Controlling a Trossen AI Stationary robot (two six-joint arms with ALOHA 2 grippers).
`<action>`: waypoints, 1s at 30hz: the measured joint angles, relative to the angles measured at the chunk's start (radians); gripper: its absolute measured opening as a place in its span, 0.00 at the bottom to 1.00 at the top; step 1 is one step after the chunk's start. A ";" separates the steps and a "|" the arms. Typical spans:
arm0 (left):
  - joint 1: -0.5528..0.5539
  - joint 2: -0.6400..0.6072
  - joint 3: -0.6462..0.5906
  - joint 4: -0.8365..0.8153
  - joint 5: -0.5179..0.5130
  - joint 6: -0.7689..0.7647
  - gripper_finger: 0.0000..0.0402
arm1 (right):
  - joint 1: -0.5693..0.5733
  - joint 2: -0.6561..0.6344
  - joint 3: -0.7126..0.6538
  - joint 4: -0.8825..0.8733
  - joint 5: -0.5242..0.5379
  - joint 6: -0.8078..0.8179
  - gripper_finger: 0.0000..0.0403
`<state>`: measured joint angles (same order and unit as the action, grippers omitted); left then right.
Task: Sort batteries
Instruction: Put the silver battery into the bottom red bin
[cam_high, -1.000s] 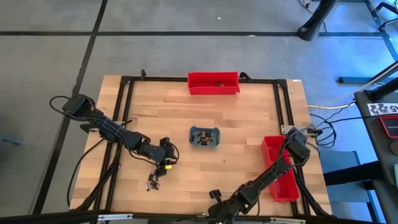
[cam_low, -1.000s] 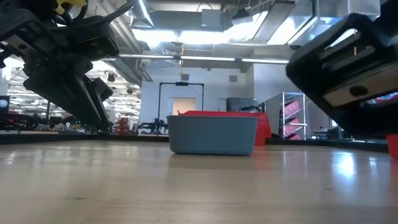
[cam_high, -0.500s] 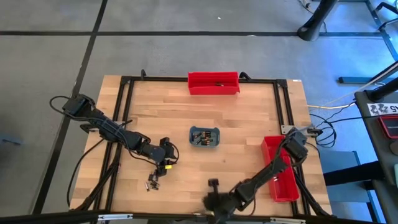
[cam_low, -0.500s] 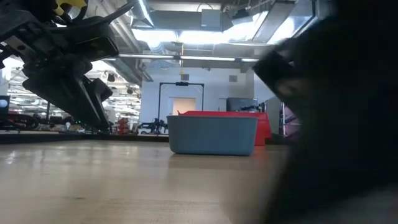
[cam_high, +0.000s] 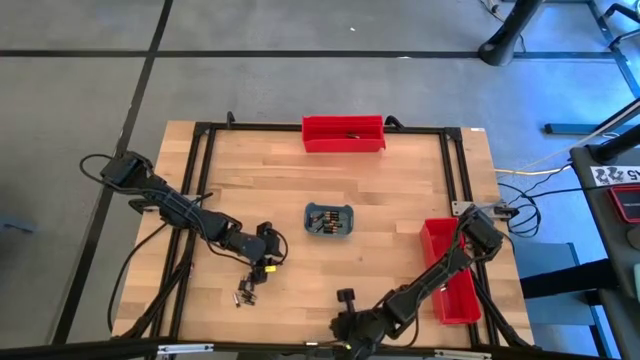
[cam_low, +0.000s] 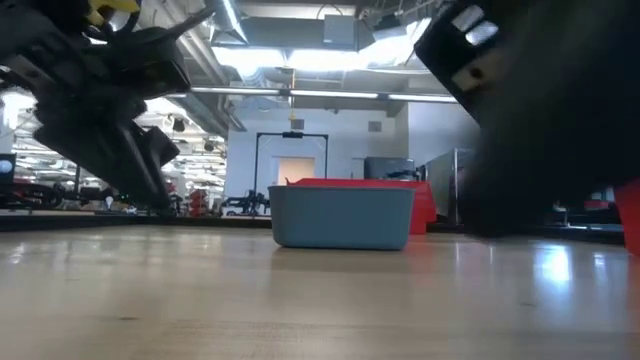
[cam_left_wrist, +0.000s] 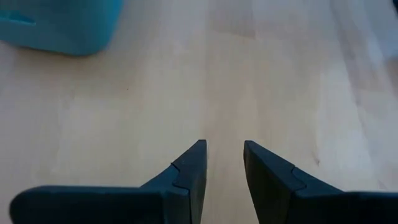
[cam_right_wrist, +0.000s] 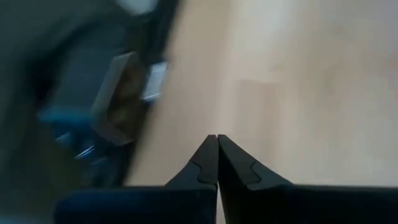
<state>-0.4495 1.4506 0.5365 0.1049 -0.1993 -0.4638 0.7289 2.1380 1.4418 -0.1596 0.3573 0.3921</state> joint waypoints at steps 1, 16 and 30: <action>-0.012 0.000 0.000 0.009 0.036 0.005 0.24 | -0.004 0.000 0.000 0.000 -0.046 0.000 0.00; -0.249 0.311 0.179 0.265 0.236 0.143 0.02 | -0.009 -0.007 0.030 -0.002 -0.114 -0.025 0.00; -0.301 0.610 0.445 0.394 0.247 0.364 0.00 | -0.002 -0.008 0.278 -0.175 0.253 -0.084 0.00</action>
<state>-0.7508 2.0609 0.9813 0.4985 0.0479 -0.1002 0.7269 2.1304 1.7203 -0.3347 0.6103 0.3077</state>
